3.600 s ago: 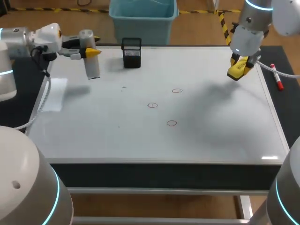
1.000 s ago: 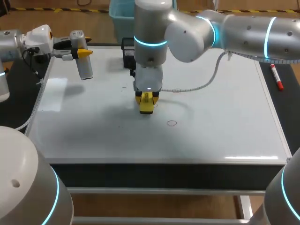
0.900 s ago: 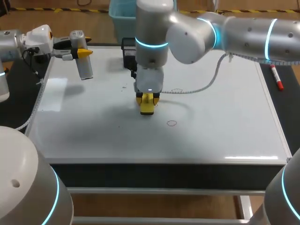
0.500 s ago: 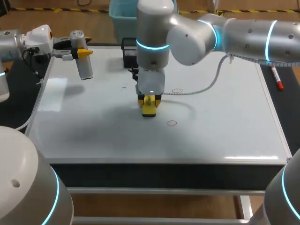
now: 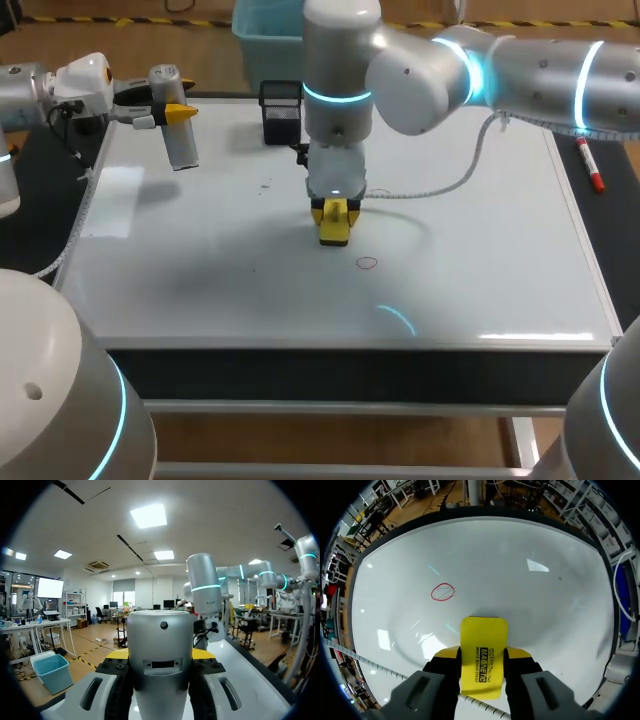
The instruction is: Pick up the inspection probe, press it on each red-marked spot on the whiteboard one by one, put down the probe, pick up the eraser, and wipe off all the red marks.
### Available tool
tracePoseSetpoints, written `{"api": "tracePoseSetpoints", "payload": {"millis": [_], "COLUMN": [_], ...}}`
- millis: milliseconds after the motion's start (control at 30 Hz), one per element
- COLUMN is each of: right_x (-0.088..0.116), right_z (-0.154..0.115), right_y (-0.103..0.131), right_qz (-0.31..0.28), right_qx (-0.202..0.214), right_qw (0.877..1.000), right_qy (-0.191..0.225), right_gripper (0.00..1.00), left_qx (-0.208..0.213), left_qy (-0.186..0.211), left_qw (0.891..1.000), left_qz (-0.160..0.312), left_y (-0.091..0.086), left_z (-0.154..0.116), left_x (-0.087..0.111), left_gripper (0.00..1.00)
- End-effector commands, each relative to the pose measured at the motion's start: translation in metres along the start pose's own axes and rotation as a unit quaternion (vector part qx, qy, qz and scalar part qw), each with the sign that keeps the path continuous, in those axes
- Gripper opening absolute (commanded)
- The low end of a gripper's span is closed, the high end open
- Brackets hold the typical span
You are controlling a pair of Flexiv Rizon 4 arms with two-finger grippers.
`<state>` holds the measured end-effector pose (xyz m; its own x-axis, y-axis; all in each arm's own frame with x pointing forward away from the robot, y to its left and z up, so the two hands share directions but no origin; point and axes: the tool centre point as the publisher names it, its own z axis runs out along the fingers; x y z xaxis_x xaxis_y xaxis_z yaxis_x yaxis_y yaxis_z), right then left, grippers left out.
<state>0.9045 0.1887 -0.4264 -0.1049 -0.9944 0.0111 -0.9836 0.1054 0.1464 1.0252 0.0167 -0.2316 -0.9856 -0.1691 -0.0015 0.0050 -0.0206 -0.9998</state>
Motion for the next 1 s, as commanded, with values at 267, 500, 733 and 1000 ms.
{"api": "tracePoseSetpoints", "payload": {"millis": [267, 500, 733, 1000], "right_x": [0.031, 0.036, 0.047, 0.080], "right_z": [-0.008, -0.037, -0.055, -0.062], "right_y": [-0.002, -0.006, -0.019, -0.052], "right_qz": [0.021, 0.030, 0.028, 0.067], "right_qx": [0.011, -0.009, 0.014, 0.021], "right_qw": [1.000, 0.999, 0.999, 0.997], "right_qy": [-0.004, -0.019, -0.011, -0.025], "right_gripper": [0.00, 0.00, 0.00, 0.00], "left_qx": [-0.002, -0.002, -0.002, -0.002], "left_qy": [-0.001, -0.001, -0.001, -0.001], "left_qw": [1.000, 1.000, 1.000, 1.000], "left_qz": [0.000, 0.000, 0.000, 0.000], "left_y": [-0.002, -0.002, -0.002, -0.002], "left_z": [0.000, 0.000, 0.000, 0.000], "left_x": [0.001, 0.001, 0.001, 0.001], "left_gripper": [0.00, 0.00, 0.00, 0.00]}}
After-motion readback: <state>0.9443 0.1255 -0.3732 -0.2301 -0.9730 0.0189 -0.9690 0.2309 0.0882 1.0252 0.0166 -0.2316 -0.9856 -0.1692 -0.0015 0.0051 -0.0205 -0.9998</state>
